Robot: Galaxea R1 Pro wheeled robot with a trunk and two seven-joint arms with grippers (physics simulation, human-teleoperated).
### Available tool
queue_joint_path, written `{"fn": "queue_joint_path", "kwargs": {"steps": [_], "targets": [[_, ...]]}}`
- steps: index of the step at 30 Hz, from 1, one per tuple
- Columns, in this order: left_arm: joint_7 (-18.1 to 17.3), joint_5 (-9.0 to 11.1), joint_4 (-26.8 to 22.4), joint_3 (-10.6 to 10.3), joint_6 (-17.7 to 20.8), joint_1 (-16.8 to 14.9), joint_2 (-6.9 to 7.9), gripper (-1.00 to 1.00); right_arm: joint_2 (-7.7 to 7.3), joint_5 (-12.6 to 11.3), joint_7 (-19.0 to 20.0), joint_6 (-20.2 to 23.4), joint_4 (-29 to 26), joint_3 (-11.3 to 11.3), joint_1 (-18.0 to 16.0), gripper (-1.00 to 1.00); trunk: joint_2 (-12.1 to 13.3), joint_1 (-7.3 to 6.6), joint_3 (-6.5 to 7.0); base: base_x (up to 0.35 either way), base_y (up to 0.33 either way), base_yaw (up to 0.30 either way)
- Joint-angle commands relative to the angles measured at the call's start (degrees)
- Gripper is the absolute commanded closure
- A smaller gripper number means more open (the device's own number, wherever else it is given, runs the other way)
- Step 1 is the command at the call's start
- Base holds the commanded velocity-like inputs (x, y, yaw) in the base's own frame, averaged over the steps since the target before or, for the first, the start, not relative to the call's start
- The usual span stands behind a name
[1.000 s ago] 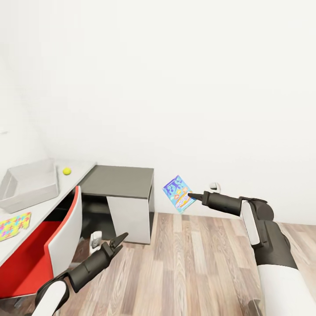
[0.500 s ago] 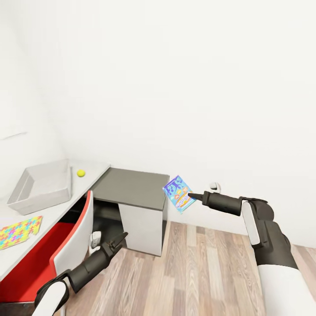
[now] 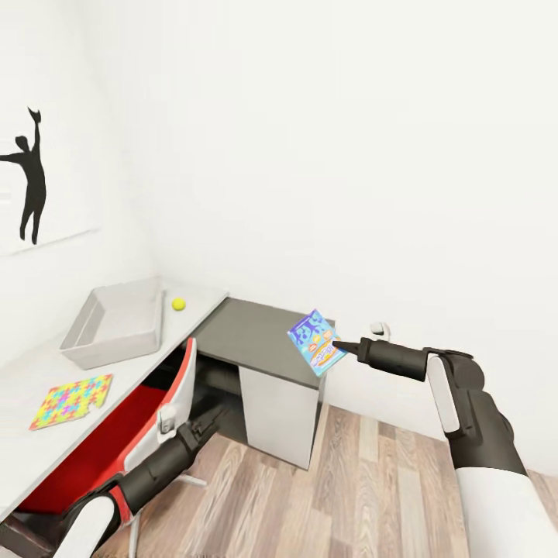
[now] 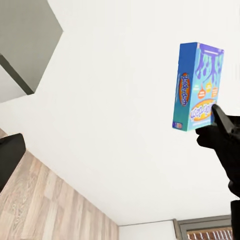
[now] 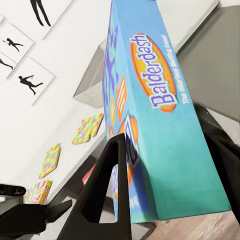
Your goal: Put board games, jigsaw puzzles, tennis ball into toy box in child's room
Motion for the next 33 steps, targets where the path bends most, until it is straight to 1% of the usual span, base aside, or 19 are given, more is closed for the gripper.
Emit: {"fn": "queue_joint_path", "kwargs": {"steps": [1,2,3,4,5,6,7,9,10,14,19,33], "targets": [[-0.57,0.28,-0.58,-0.01,0.22,0.33,0.04,-1.0,-0.03,-0.2,0.32,0.34,-0.04,-0.08,-0.05,1.0,-0.12,0.04,-0.1,0.029,0.0,0.3],[-1.88,0.22,-1.55,0.03,0.2,1.16,0.05,-1.0,-0.09,-0.2,0.32,0.34,-0.04,-0.08,-0.05,1.0,-0.12,0.04,-0.09,0.018,0.0,0.3],[-1.88,0.22,-1.55,0.03,0.2,1.16,0.05,-1.0,-0.09,-0.2,0.32,0.34,-0.04,-0.08,-0.05,1.0,-0.12,0.04,-0.08,0.018,0.0,0.3],[-2.65,0.19,-1.91,0.06,0.19,1.49,0.07,-1.0,-0.13,-0.2,0.32,0.34,-0.04,-0.08,-0.05,1.0,-0.12,0.04,-0.07,0.015,0.0,0.3],[-4.45,0.11,-2.42,0.15,0.17,2.01,0.11,-1.0,-0.21,-0.22,0.32,0.34,-0.04,-0.08,-0.04,1.0,-0.12,0.04,-0.07,0.009,0.0,0.3],[-5.49,0.06,-2.6,0.3,0.16,2.21,0.14,-1.0,-0.24,-0.22,0.32,0.34,-0.04,-0.08,-0.04,1.0,-0.12,0.04,-0.06,0.008,0.0,0.3],[-7.7,-0.04,-2.86,0.82,0.18,2.52,0.18,-1.0,-0.28,-0.24,0.32,0.34,-0.04,-0.08,-0.04,1.0,-0.12,0.04,-0.06,0.005,0.0,0.3],[-9.82,-0.14,-3.0,1.45,0.19,2.79,0.22,-1.0,-0.3,-0.26,0.32,0.34,-0.04,-0.08,-0.01,1.0,-0.12,0.04,-0.05,0.003,0.0,0.3],[-9.82,-0.14,-3.0,1.45,0.19,2.79,0.22,-1.0,-0.3,-0.26,0.32,0.34,-0.04,-0.08,-0.01,1.0,-0.12,0.04,-0.05,0.003,0.0,0.3],[-12.62,-0.25,-3.14,2.4,0.21,3.5,0.36,-1.0,-0.33,-0.27,0.32,0.34,-0.08,-0.1,0.02,1.0,-0.12,0.04,-0.05,0.002,0.0,0.3],[-13.95,-0.29,-3.21,2.86,0.21,4.0,0.46,-1.0,-0.34,-0.28,0.33,0.34,-0.11,-0.12,0.06,1.0,-0.12,0.04,-0.05,0.001,0.0,0.3],[-14.57,-0.35,-3.24,3.07,0.21,4.23,0.5,-1.0,-0.31,-0.29,0.34,0.34,-0.12,-0.14,0.12,1.0,-0.12,0.04,-0.04,0.0,0.0,0.3]]}}
